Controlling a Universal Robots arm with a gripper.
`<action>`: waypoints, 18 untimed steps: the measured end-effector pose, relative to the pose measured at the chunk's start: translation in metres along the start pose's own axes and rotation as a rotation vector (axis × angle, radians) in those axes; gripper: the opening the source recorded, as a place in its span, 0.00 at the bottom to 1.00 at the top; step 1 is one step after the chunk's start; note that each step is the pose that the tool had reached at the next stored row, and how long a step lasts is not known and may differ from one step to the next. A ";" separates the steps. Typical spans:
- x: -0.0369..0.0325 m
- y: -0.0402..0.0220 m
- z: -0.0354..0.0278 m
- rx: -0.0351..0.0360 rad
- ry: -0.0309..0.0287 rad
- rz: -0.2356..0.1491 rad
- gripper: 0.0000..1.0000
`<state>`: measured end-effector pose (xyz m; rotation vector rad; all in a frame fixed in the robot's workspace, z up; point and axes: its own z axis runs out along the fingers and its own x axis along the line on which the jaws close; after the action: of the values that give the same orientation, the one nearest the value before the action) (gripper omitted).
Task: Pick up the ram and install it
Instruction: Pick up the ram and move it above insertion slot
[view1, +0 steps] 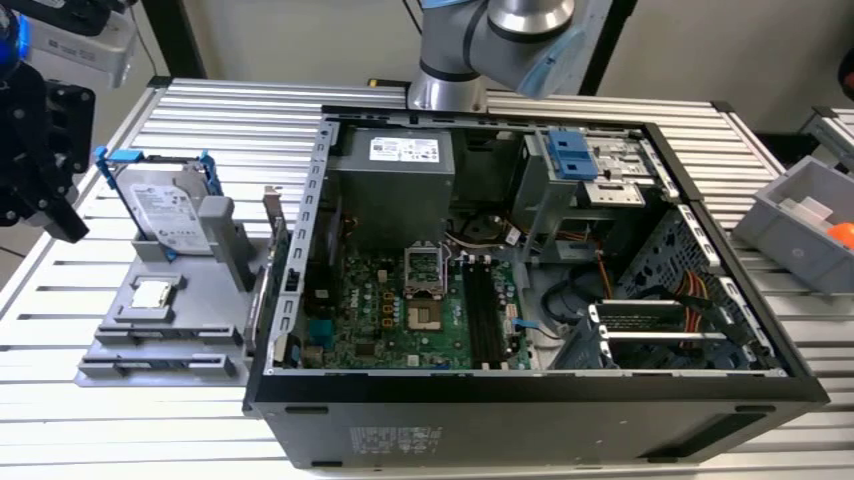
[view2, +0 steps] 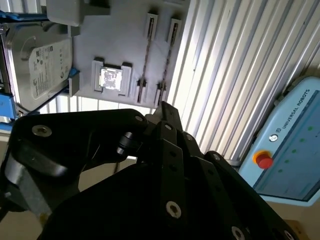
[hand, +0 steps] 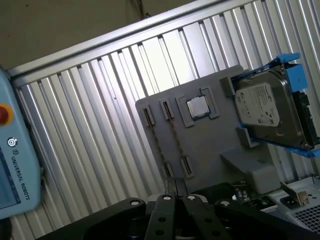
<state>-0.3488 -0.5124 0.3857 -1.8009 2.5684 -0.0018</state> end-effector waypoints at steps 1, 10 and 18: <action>-0.0001 0.0000 0.0000 0.0001 0.0002 -0.009 0.00; -0.0012 0.0004 0.0000 0.0001 0.0008 -0.107 0.00; -0.0023 0.0008 0.0000 0.0000 0.0006 -0.204 0.00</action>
<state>-0.3487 -0.5100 0.3857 -2.0536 2.3722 -0.0030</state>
